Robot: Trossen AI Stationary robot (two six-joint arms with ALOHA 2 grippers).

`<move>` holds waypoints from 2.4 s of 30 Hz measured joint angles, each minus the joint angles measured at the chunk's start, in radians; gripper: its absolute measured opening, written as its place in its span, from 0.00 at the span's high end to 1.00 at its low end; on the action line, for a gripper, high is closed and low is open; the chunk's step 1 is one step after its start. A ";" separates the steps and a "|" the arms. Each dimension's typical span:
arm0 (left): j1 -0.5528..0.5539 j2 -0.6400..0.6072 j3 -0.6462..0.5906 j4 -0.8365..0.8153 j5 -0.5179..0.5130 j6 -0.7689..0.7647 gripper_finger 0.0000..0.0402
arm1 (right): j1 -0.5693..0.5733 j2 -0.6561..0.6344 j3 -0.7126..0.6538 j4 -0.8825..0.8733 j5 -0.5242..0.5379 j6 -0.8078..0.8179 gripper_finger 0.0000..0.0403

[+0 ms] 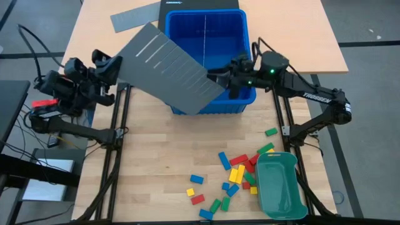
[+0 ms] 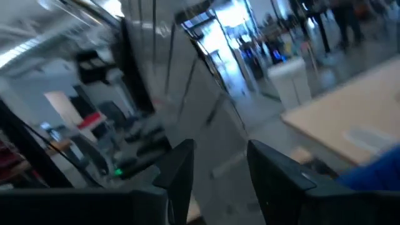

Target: Sort Items/Unsort Items

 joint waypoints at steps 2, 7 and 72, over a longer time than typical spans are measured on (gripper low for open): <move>0.037 0.001 0.000 0.001 0.031 -0.039 1.00 | -0.026 0.001 0.017 0.011 -0.048 -0.004 0.60; 0.137 0.048 0.002 -0.005 0.106 -0.107 1.00 | -0.080 0.004 0.121 -0.097 -0.074 -0.099 0.59; 0.552 0.360 0.243 -0.288 0.433 -0.333 0.84 | -0.433 0.279 0.721 -0.676 -0.541 -0.440 1.00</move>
